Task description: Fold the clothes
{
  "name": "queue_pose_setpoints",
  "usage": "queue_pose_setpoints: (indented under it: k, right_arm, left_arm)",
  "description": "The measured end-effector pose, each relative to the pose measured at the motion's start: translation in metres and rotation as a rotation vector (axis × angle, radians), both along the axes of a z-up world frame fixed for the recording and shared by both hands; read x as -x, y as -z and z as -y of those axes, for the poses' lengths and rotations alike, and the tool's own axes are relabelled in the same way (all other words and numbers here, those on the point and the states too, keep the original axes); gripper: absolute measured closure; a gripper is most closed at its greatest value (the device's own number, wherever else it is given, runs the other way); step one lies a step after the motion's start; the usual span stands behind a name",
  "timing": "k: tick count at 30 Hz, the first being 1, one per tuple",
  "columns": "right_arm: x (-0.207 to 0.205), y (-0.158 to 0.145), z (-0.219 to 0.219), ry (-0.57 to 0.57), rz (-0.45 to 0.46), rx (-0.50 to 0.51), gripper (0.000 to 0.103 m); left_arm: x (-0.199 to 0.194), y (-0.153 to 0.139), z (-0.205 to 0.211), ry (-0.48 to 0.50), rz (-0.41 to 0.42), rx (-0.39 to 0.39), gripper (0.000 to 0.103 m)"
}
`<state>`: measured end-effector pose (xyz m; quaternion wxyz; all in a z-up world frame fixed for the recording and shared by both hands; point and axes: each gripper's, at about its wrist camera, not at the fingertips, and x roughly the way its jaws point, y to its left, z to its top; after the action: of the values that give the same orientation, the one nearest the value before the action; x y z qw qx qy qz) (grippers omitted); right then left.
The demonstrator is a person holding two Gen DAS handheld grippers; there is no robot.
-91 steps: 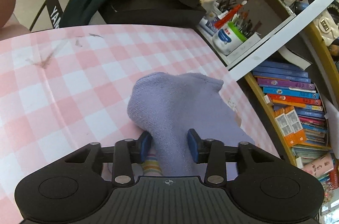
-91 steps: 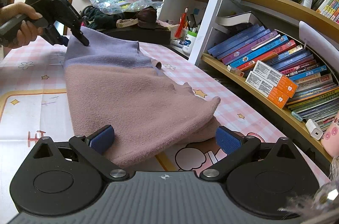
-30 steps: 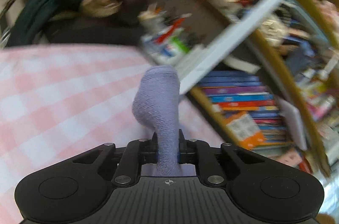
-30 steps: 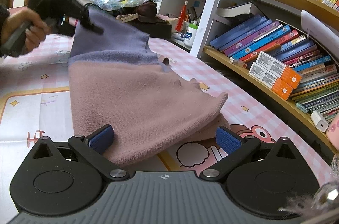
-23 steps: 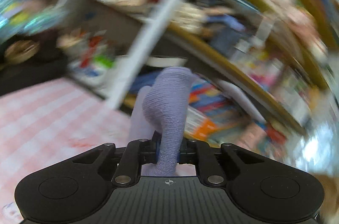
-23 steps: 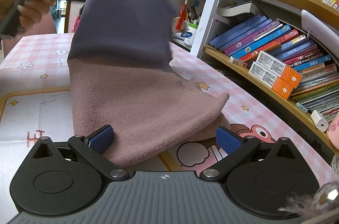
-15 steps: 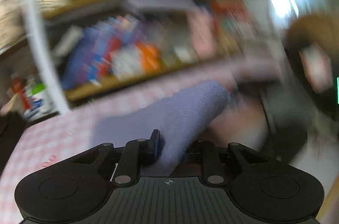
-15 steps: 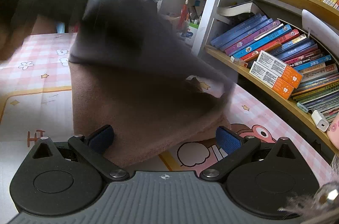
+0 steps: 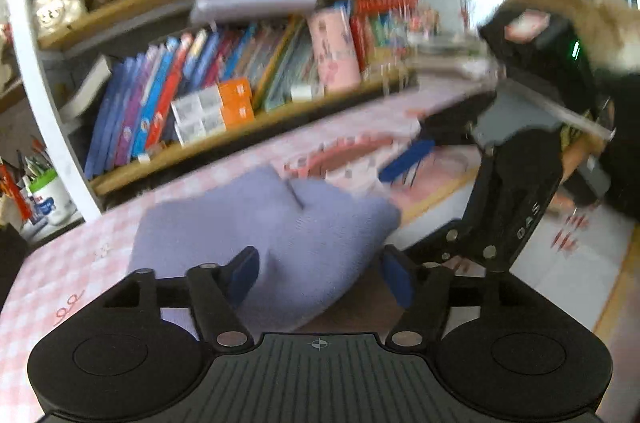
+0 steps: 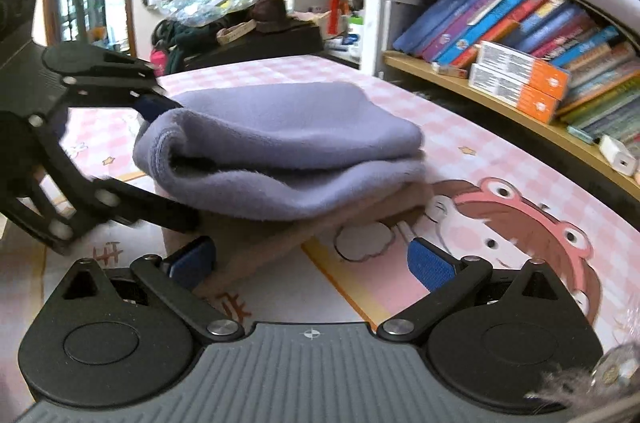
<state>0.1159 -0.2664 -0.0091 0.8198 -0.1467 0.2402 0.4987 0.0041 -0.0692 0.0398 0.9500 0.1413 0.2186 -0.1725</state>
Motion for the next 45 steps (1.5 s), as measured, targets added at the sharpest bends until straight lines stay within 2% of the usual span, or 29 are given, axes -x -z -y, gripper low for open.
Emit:
queue_pose_setpoints:
  k: [3, 6, 7, 12, 13, 15, 17, 19, 23, 25, 27, 29, 31, 34, 35, 36, 37, 38, 41, 42, 45]
  right_arm:
    - [-0.001, -0.003, 0.017, 0.061, -0.038, -0.038, 0.000]
    - [-0.004, -0.005, 0.034, 0.129, -0.095, -0.106, 0.000]
    - [-0.005, -0.005, 0.040, 0.156, -0.125, -0.143, 0.000]
    - [-0.018, 0.001, 0.066, 0.293, -0.428, -0.432, 0.000]
    - [-0.019, 0.004, 0.065, 0.303, -0.482, -0.474, 0.000]
    - [-0.021, 0.010, 0.065, 0.321, -0.589, -0.558, 0.000]
    - [-0.020, 0.009, 0.055, 0.321, -0.633, -0.585, 0.000]
    - [-0.019, 0.009, 0.045, 0.317, -0.663, -0.596, 0.000]
    - [-0.019, 0.015, 0.024, 0.333, -0.725, -0.577, 0.002]
    - [-0.019, 0.018, 0.013, 0.344, -0.745, -0.568, 0.003]
    - [-0.018, 0.020, 0.003, 0.354, -0.755, -0.562, 0.004]
    - [-0.018, 0.021, -0.006, 0.378, -0.765, -0.554, 0.013]
    - [-0.019, 0.021, -0.014, 0.425, -0.761, -0.526, 0.022]
    - [-0.019, 0.017, -0.028, 0.450, -0.715, -0.456, 0.024]
    - [-0.019, 0.015, -0.032, 0.452, -0.693, -0.431, 0.028]
    - [-0.017, 0.012, -0.038, 0.455, -0.655, -0.390, 0.033]
    - [-0.015, 0.009, -0.044, 0.463, -0.605, -0.339, 0.045]
    - [-0.011, 0.006, -0.051, 0.458, -0.541, -0.288, 0.049]
    - [0.008, -0.005, -0.064, 0.421, -0.348, -0.201, 0.064]
    - [0.015, -0.008, -0.067, 0.405, -0.285, -0.170, 0.066]
    - [0.036, -0.013, -0.079, 0.357, -0.097, -0.073, 0.068]
  left_arm:
    - [0.010, -0.010, -0.011, 0.040, 0.027, 0.104, 0.033]
    - [0.004, -0.003, -0.012, 0.080, -0.029, 0.160, 0.034]
    - [0.001, 0.002, -0.009, 0.085, -0.053, 0.154, 0.035]
    - [-0.009, 0.030, 0.004, 0.111, -0.168, 0.121, 0.033]
    - [-0.008, 0.031, 0.004, 0.119, -0.164, 0.118, 0.031]
    - [-0.008, 0.027, -0.004, 0.130, -0.174, 0.163, 0.030]
    - [-0.006, 0.020, -0.013, 0.153, -0.170, 0.210, 0.028]
    - [0.003, 0.007, -0.029, 0.176, -0.123, 0.261, 0.027]
    - [0.004, -0.011, -0.074, 0.077, -0.041, 0.328, 0.022]
    - [-0.004, -0.012, -0.097, -0.033, -0.035, 0.341, 0.022]
    - [-0.016, -0.009, -0.112, -0.127, -0.045, 0.319, 0.022]
    - [-0.032, -0.002, -0.123, -0.182, -0.081, 0.312, 0.022]
    - [-0.047, 0.006, -0.133, -0.184, -0.137, 0.347, 0.022]
    - [-0.067, 0.016, -0.147, -0.157, -0.223, 0.468, 0.022]
    - [-0.073, 0.019, -0.149, -0.152, -0.246, 0.500, 0.022]
    - [-0.075, 0.023, -0.149, -0.144, -0.270, 0.526, 0.022]
    - [-0.076, 0.028, -0.149, -0.135, -0.295, 0.551, 0.023]
    - [-0.080, 0.033, -0.147, -0.124, -0.319, 0.573, 0.023]
    - [-0.071, 0.037, -0.140, -0.109, -0.301, 0.547, 0.027]
    - [-0.067, 0.035, -0.136, -0.102, -0.284, 0.523, 0.030]
    - [-0.059, 0.029, -0.129, -0.083, -0.249, 0.458, 0.031]
